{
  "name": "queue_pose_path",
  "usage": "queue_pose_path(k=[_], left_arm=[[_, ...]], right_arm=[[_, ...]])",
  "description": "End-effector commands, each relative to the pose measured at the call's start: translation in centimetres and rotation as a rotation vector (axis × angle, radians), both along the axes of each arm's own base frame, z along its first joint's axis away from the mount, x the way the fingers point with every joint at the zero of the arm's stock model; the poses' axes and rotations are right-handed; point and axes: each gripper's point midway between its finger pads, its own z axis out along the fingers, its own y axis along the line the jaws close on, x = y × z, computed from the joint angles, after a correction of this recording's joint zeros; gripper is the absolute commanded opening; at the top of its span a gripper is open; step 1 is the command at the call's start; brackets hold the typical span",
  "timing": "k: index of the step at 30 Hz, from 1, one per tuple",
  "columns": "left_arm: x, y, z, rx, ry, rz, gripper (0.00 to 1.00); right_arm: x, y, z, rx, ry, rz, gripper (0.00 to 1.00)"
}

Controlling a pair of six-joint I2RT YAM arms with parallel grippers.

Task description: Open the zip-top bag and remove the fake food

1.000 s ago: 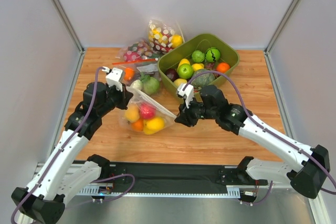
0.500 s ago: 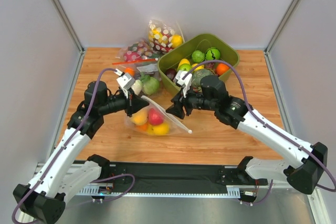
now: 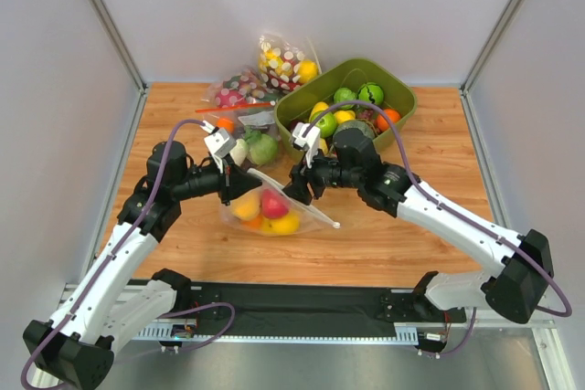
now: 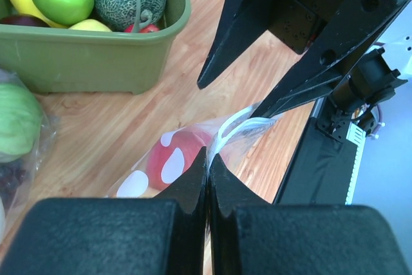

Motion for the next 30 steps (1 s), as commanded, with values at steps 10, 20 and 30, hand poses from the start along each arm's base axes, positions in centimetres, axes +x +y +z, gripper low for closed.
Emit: queue_pose_path(k=[10, 20, 30], left_arm=[[0.2, -0.6, 1.5, -0.061, -0.046, -0.029, 0.00], [2.6, 2.9, 3.5, -0.015, -0.088, 0.272, 0.58], [-0.4, 3.5, 6.6, -0.215, 0.044, 0.359, 0.49]], right_arm=[[-1.3, 3.4, 0.6, 0.102, 0.053, 0.166, 0.37], [1.3, 2.4, 1.4, 0.099, 0.108, -0.068, 0.00], [3.3, 1.6, 2.8, 0.090, 0.112, -0.297, 0.00]])
